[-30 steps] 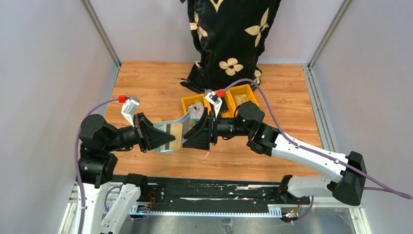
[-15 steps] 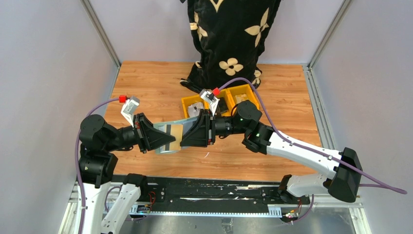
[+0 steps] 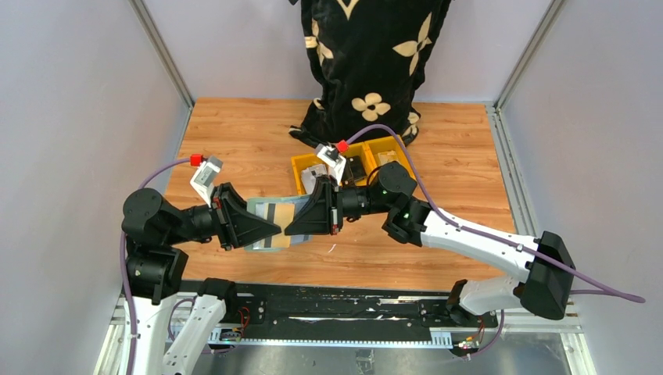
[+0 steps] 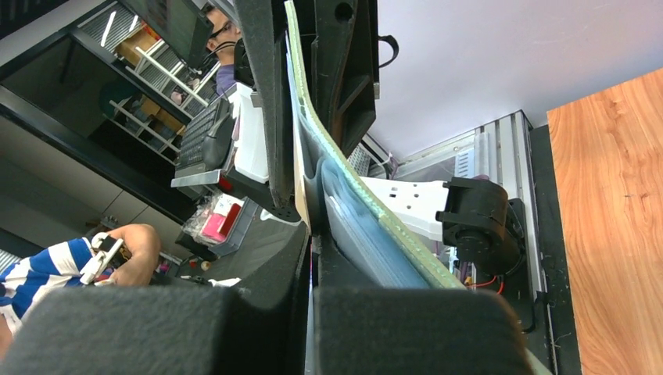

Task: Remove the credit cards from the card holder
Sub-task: Remove the credit card from the card holder.

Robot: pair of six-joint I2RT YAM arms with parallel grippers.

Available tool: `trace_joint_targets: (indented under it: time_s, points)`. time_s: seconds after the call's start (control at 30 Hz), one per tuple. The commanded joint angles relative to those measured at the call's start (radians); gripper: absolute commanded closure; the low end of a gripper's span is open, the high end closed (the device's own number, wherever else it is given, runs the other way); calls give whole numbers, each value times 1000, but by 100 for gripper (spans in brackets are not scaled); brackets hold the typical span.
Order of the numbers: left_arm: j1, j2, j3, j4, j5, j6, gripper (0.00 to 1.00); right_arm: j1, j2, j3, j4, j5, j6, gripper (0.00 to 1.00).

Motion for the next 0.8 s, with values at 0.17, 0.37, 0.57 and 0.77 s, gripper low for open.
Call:
trace_joint_targets:
  time_s: [0.17,0.37,0.57,0.77]
  points:
    - [-2,4,3,25,119,-73,81,-7,-86,-105,153,10,24,100]
    - [-2,7,5,25,111,-72,93,-6,-127,-133,145,8,10,100]
    - [-2,6,15,25,92,-69,100,0,-119,-132,180,-8,29,78]
    - [-2,-1,17,24,91,-69,100,-2,-115,-100,211,0,42,76]
